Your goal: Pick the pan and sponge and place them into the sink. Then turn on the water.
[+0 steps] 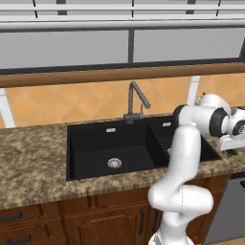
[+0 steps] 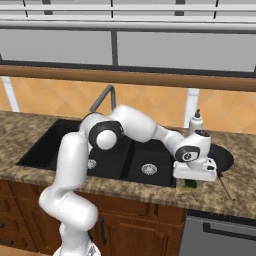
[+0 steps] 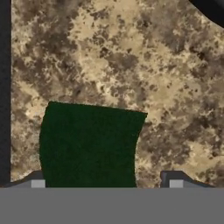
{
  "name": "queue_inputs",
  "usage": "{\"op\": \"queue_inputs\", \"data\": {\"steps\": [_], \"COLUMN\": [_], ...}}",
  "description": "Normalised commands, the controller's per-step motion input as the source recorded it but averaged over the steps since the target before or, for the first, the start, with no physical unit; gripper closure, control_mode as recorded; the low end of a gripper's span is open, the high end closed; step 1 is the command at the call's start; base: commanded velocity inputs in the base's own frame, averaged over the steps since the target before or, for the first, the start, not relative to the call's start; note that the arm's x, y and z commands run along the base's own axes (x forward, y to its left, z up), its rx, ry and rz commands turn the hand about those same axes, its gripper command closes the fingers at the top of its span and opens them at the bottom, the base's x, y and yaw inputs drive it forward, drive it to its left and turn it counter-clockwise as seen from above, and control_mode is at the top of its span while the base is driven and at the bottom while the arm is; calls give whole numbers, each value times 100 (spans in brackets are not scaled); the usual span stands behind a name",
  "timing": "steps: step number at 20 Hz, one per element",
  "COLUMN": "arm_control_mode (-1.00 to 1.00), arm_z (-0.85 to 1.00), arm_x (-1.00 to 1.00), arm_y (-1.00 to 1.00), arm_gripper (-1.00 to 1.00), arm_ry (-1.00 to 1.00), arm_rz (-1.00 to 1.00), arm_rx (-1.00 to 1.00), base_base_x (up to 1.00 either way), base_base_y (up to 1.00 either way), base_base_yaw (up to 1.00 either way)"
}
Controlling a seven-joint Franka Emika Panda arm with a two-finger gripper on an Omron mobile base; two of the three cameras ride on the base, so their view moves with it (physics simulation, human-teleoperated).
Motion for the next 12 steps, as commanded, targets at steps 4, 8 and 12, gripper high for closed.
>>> {"op": "queue_inputs", "data": {"steps": [4, 8, 12], "arm_control_mode": [-100, -100, -100], "arm_z": [-57, -71, -5], "arm_x": [0, -1, -1], "arm_y": [0, 10, 0], "arm_gripper": [-100, 100, 100], "arm_ry": [0, 0, 0], "arm_rz": [5, 6, 1], "arm_rx": [0, 0, 0], "base_base_x": [0, 0, 0], "base_base_y": [0, 0, 0], "base_base_yaw": [0, 0, 0]}}
